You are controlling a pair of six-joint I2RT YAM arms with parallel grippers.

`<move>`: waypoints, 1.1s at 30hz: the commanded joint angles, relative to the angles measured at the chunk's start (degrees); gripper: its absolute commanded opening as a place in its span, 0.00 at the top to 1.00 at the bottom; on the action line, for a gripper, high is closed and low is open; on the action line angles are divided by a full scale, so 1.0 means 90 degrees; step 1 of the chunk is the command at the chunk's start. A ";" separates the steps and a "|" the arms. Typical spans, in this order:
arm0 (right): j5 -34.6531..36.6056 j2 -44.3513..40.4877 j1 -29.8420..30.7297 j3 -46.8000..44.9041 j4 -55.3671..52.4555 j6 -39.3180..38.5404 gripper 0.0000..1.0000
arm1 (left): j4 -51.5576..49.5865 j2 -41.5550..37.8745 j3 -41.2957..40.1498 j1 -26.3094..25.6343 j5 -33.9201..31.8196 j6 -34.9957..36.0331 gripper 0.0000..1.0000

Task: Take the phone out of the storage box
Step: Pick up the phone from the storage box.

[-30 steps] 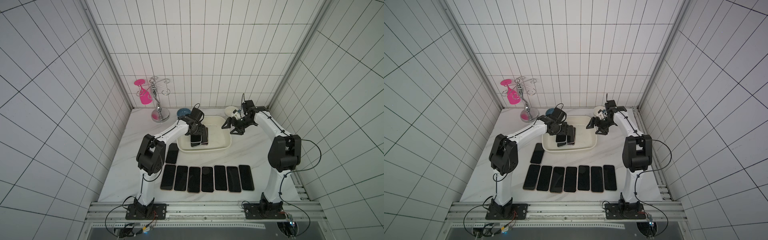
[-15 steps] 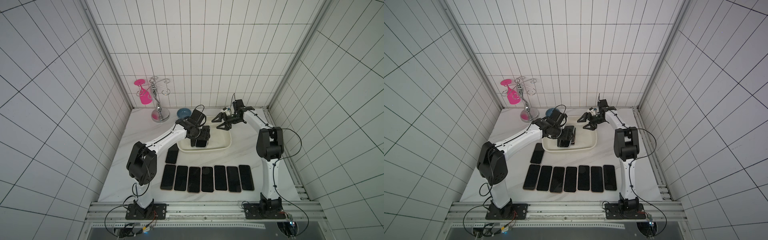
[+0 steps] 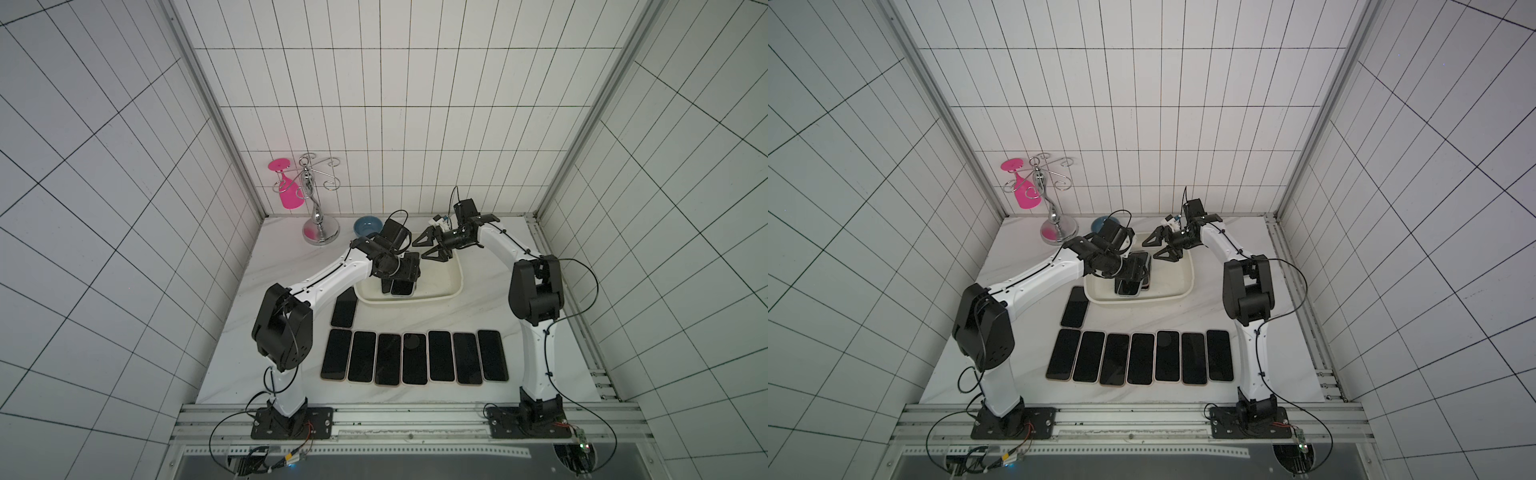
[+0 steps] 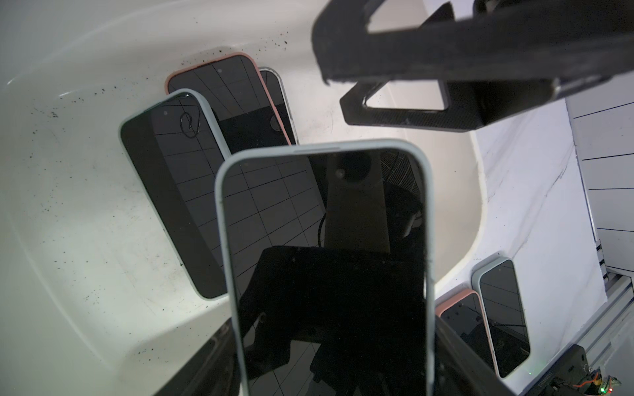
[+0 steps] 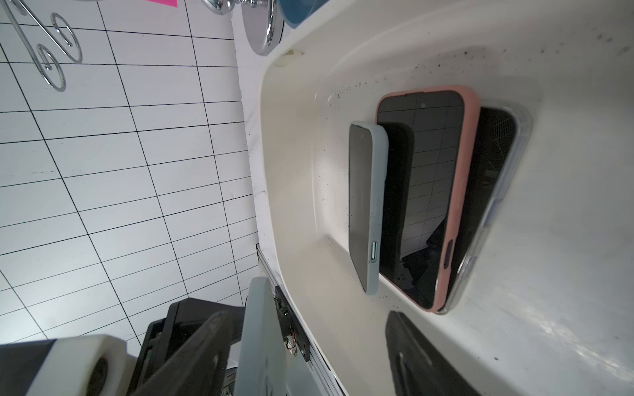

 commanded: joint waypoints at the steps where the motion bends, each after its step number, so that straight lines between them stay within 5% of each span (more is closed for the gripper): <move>1: -0.0300 -0.0338 0.0109 -0.0275 -0.0163 -0.0275 0.28 | 0.0265 0.0061 0.0015 0.0004 0.0041 0.0102 0.43; 12: -0.0448 -0.0450 0.0375 -0.0653 -0.1363 -0.1383 0.38 | 0.0266 0.0187 0.0151 0.0016 0.0068 0.0148 0.43; 19: -0.1139 -0.0502 0.0389 -0.0718 -0.1421 -0.1552 0.82 | 0.0241 0.0259 0.0239 0.0022 0.0119 0.0187 0.43; 21: -0.1237 -0.0547 0.0384 -0.0737 -0.1520 -0.1648 0.88 | 0.0231 0.0258 0.0276 0.0014 0.0119 0.0189 0.42; 26: -0.1029 -0.1060 0.0234 -0.1058 -0.1783 -0.1792 0.97 | 0.0083 0.0185 0.0536 0.0116 0.0356 0.0064 0.13; 33: 0.0193 -0.2804 -0.0607 -0.2195 -0.1978 -0.1733 1.00 | 0.0139 -0.0448 0.0816 0.0429 0.1014 -0.0277 0.02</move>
